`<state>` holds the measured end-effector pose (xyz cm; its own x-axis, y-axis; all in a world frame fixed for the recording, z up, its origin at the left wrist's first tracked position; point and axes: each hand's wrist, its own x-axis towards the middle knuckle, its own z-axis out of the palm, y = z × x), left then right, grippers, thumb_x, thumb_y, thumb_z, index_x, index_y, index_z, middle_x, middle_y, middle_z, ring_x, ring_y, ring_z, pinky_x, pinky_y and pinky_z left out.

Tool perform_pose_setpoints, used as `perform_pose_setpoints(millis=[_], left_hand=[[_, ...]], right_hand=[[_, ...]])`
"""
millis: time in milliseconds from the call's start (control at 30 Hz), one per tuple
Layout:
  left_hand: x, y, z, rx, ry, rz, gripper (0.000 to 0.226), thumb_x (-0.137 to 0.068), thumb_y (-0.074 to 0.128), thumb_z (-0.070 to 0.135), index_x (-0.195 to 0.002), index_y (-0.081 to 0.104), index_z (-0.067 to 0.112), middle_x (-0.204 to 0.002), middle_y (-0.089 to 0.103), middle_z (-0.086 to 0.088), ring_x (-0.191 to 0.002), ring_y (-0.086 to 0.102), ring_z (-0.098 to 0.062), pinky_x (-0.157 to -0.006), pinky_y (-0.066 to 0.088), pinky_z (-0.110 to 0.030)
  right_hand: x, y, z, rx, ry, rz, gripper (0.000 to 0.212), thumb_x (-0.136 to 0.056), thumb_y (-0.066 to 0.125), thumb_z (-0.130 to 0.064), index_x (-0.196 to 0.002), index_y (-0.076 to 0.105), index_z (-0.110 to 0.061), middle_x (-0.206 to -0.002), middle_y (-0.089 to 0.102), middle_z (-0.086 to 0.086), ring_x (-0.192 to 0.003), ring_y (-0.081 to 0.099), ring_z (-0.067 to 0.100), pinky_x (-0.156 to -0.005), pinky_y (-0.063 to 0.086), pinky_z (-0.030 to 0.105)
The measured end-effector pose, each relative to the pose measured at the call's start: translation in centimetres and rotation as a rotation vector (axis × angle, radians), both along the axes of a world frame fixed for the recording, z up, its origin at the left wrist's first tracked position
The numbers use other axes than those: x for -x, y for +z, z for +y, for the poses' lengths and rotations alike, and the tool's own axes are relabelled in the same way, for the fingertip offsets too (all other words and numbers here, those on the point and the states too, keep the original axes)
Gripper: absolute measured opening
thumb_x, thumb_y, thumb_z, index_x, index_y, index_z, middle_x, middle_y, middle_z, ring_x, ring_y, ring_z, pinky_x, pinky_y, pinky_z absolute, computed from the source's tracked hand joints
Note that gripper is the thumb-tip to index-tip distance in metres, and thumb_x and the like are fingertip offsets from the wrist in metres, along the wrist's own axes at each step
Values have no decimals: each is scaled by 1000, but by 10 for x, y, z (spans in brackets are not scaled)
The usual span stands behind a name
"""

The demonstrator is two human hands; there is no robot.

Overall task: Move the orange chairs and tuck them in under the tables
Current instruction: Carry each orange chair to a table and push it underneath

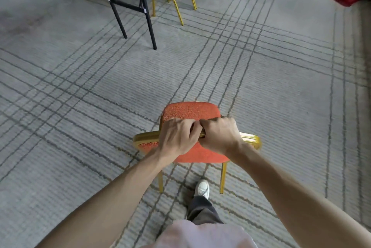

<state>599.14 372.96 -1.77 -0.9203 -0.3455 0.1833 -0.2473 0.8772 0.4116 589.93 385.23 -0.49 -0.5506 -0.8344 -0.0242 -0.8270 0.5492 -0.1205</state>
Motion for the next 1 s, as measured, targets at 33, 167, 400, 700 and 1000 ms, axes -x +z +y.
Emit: perform_pose_setpoints(millis=[33,167,400,700,1000], left_hand=[[23,2,-11,38,9,29,50,-99,32,41,-56,49,20,-47,53,5,-41,49,-13,-48,34,-28],[98,23,-66,96,92,41,52,-97,35,44,-59,55,15,-59,66,-5,-57,63,-25,-57,33,-29],[213,46,-142,-61,119,-59,58,-100,35,49,-59,52,13,-56,60,-1,-54,58,-18,-57,32,-30],[371,42,-248,-38,158,-45,57,-91,26,47,-57,54,10,-54,64,1,-50,59,-17,-57,49,-34],[519,45,-330,-39,62,-81,56,-92,28,46,-55,54,13,-57,65,0,-55,59,-19,-60,49,-34]], right_hand=[[22,1,-10,52,-20,-3,24,-80,47,-36,-86,66,-22,-70,69,2,-65,66,33,-56,43,30],[92,21,-65,118,-61,-50,24,-84,53,-43,-94,67,-26,-81,72,2,-77,68,32,-62,45,33],[204,44,-137,144,-33,-114,28,-85,55,-52,-93,67,-28,-75,68,-5,-70,63,22,-61,52,33],[357,43,-244,126,-86,-127,26,-80,50,-52,-80,60,-27,-66,59,-5,-64,58,21,-58,50,32],[497,61,-328,-52,-79,-129,18,-84,56,-42,-79,54,-24,-70,59,-5,-73,60,20,-68,52,33]])
